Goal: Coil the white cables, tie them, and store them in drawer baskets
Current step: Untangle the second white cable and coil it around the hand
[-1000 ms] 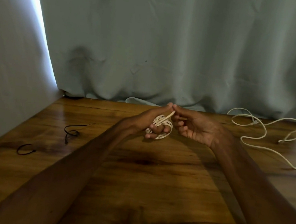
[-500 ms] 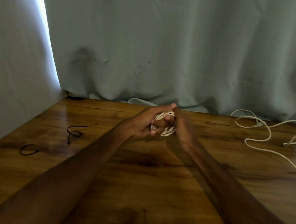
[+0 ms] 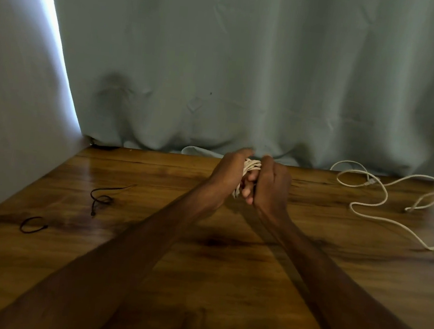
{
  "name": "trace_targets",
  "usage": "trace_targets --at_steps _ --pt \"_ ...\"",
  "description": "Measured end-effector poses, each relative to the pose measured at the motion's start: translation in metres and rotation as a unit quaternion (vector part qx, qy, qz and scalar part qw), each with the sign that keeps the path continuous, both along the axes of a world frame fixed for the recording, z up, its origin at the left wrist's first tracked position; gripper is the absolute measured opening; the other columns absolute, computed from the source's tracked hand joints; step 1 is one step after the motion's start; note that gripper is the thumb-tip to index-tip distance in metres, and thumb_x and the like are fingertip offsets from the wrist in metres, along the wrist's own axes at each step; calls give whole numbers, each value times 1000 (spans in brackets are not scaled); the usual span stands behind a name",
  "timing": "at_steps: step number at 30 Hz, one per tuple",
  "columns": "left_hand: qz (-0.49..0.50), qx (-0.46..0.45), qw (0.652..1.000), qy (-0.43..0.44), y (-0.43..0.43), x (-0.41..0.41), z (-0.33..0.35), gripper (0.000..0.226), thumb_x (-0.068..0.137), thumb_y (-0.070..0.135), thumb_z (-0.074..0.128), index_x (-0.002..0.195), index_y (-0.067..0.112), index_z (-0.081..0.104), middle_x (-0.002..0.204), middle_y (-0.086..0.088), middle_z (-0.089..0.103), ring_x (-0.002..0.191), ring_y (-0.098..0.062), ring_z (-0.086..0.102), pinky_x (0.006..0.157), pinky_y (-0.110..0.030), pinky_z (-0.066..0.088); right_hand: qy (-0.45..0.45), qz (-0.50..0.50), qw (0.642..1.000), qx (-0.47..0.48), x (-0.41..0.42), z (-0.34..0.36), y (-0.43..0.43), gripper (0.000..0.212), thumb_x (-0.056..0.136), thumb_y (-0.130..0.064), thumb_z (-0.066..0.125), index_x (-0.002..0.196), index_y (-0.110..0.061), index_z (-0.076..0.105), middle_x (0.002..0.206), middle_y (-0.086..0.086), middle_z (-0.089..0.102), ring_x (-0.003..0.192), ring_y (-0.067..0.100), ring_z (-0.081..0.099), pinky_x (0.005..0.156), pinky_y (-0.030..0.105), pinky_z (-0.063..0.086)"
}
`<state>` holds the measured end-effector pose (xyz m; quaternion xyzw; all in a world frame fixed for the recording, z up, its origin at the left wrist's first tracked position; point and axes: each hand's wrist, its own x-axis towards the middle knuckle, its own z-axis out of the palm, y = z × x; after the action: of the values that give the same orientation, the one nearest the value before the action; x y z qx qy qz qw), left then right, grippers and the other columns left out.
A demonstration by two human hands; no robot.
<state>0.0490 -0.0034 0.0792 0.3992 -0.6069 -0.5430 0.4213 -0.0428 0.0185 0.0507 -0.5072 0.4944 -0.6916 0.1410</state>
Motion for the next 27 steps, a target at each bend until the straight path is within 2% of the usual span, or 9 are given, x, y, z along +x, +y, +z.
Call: trace_targets --at_steps 3,5,8,10,12,14,19,24,27 --pt "37 -64 997 -21 0 -2 0 58 96 36 49 43 14 54 37 -3 51 33 -20 50 56 -34 43 -8 11 1000 -18 0 1 2 65 107 -23 34 45 -21 53 37 8 54 30 26 52 42 28 41" --pt "-17 -81 997 -11 1 3 2 53 93 38 50 47 13 56 39 -7 53 36 -23 53 56 -34 45 -32 35 999 -26 2 3 7 65 107 -19 36 44 -20 51 36 10 52 27 24 49 36 22 36" --pt "-168 -41 985 10 6 10 7 64 103 35 34 50 4 52 38 -15 51 37 -29 56 45 -25 45 -98 93 990 52 -2 9 7 57 105 -20 41 51 -16 57 43 13 57 34 23 55 35 23 38" --pt "-204 -9 979 18 8 11 8 74 107 32 23 46 4 52 35 -13 48 34 -27 55 41 -21 46 -116 128 978 117 -8 12 4 48 104 -25 42 64 -8 63 54 14 64 44 23 63 41 25 46" --pt "-210 -2 978 19 9 6 4 84 110 40 14 41 8 51 31 -10 41 31 -25 54 40 -20 42 -105 139 977 127 -11 10 4 48 104 -24 41 71 0 66 58 20 64 44 28 65 38 25 46" --pt "-158 -11 987 2 10 2 -1 88 109 47 12 38 11 48 29 -8 36 30 -25 53 39 -23 35 -96 126 983 94 -9 6 6 51 106 -18 38 68 7 62 52 22 59 38 27 62 32 22 40" --pt "76 -92 993 12 16 -9 -7 65 98 36 40 37 14 48 36 -12 42 31 -27 42 47 -38 42 -100 87 991 16 0 0 4 64 107 -11 35 45 -8 47 35 10 48 24 17 47 29 15 27" --pt "204 -134 970 7 26 -16 -11 60 99 25 49 40 13 51 36 -8 47 28 -21 46 41 -25 40 -56 58 997 -22 2 -4 4 61 105 -3 37 45 -11 47 33 0 46 26 11 44 33 18 32" --pt "272 -126 954 7 21 -12 -12 48 94 22 57 48 10 61 41 -1 56 39 -17 56 45 -27 44 20 -5 999 -33 1 -6 3 59 103 -2 42 47 -22 47 39 -9 46 34 4 45 44 19 33"
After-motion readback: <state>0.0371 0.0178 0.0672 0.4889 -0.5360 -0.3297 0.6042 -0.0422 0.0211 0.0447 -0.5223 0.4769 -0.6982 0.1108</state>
